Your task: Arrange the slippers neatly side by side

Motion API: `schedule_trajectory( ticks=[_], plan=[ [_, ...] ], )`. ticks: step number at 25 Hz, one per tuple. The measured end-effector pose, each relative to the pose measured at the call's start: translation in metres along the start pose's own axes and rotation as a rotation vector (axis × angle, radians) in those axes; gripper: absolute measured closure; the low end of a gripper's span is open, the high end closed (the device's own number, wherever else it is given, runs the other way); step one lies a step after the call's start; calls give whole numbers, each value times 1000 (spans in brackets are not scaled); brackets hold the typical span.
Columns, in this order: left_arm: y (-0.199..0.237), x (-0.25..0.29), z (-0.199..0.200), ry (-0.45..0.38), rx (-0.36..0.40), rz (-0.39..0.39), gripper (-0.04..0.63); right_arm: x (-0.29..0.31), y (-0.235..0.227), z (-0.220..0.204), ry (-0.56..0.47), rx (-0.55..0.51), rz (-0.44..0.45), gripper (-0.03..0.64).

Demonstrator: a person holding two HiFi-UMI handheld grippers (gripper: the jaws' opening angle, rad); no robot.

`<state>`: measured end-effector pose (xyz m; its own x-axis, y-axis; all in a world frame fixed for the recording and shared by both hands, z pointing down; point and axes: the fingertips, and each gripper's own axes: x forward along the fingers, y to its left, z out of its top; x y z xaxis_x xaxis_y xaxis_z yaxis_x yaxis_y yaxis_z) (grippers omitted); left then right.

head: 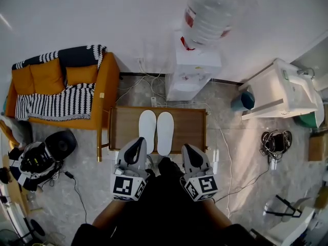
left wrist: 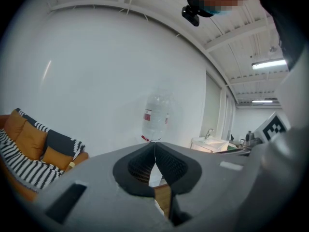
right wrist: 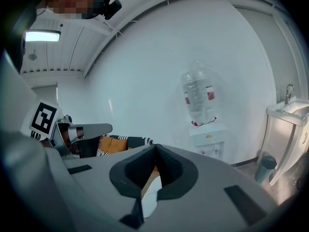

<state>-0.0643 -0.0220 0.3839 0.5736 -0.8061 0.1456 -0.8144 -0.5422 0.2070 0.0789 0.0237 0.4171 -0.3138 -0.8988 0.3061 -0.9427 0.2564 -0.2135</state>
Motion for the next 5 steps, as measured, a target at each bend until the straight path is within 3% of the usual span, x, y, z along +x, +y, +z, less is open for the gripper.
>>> schedule_trajectory(
  ticks=[5],
  plan=[
    [2, 1, 0, 2, 3, 2, 578, -1, -2, -1, 0, 4, -18, 604]
  ],
)
